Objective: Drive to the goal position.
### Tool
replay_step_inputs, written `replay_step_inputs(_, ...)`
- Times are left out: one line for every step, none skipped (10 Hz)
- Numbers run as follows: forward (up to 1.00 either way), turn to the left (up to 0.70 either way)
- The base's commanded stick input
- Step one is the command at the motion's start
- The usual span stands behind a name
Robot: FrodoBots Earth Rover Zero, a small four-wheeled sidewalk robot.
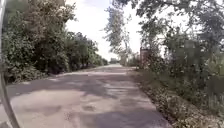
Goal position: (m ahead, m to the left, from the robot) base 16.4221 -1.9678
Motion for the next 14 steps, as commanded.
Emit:
replay_step_inputs(0.7, 0.0)
replay_step_inputs(0.7, 0.0)
replay_step_inputs(0.7, 0.0)
replay_step_inputs(0.7, 0.0)
replay_step_inputs(0.7, 0.0)
replay_step_inputs(0.7, 0.0)
replay_step_inputs(0.7, 0.0)
replay_step_inputs(0.7, 0.0)
replay_step_inputs(0.7, 0.0)
replay_step_inputs(0.7, 0.0)
replay_step_inputs(0.7, 0.0)
replay_step_inputs(0.7, 0.0)
replay_step_inputs(0.7, 0.0)
replay_step_inputs(0.7, 0.0)
